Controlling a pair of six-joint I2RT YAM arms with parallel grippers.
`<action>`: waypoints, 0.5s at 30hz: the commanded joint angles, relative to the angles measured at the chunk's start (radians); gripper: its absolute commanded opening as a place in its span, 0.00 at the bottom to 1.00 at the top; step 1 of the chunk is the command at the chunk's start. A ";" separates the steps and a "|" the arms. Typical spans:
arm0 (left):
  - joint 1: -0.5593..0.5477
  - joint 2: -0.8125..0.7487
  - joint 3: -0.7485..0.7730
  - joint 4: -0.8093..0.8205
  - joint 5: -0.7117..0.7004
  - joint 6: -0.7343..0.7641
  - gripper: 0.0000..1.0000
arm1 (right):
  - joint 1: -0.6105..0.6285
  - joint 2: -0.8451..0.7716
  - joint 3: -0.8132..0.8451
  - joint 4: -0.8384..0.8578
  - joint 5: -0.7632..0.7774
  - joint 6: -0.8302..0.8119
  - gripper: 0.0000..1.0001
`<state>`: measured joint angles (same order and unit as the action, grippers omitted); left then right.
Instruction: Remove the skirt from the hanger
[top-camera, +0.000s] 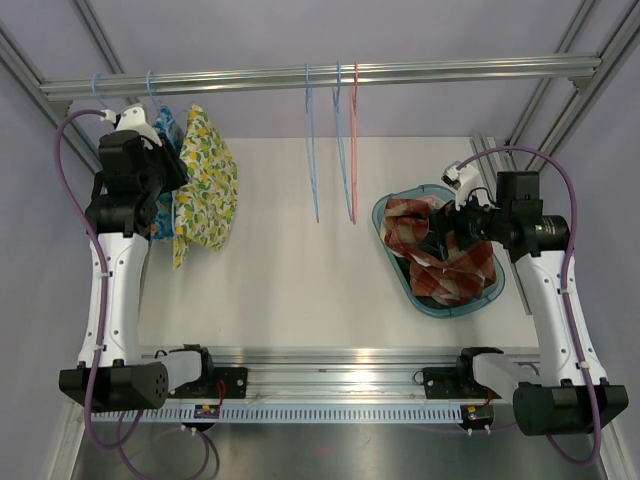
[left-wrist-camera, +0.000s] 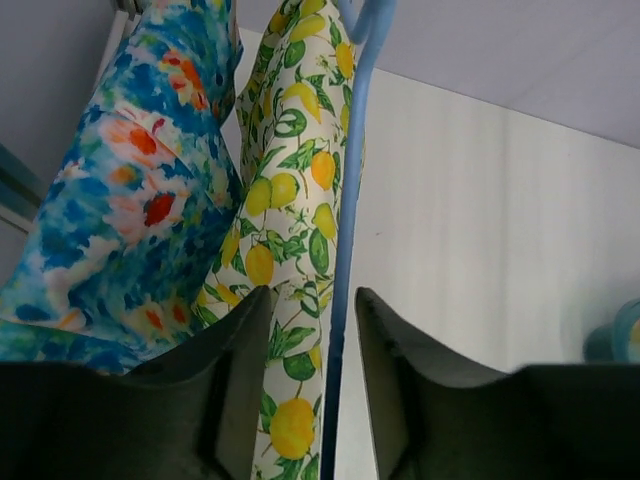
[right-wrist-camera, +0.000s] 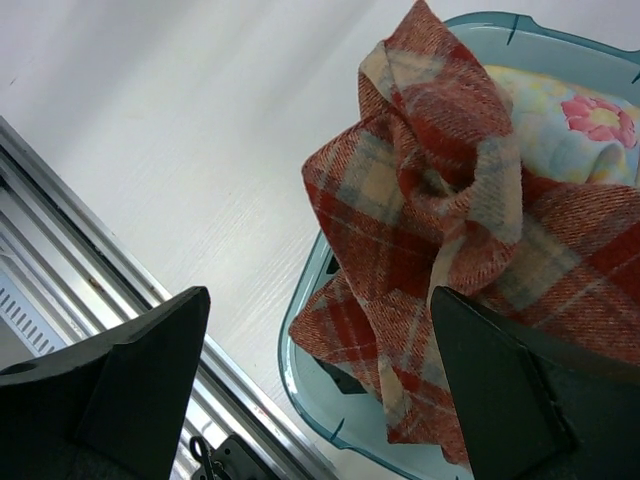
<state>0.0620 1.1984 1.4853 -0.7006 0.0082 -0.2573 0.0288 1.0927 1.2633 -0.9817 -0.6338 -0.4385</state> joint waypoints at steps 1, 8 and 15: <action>0.007 -0.008 -0.023 0.154 0.058 0.067 0.34 | -0.006 -0.022 0.042 -0.005 -0.056 0.018 1.00; 0.007 -0.051 -0.031 0.249 0.085 0.098 0.00 | -0.004 -0.028 0.074 -0.012 -0.119 0.030 1.00; 0.009 -0.092 0.052 0.302 0.133 0.055 0.00 | -0.004 -0.042 0.108 -0.005 -0.187 0.027 0.99</action>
<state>0.0650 1.1557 1.4517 -0.5583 0.0895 -0.1890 0.0265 1.0733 1.3224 -0.9932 -0.7551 -0.4221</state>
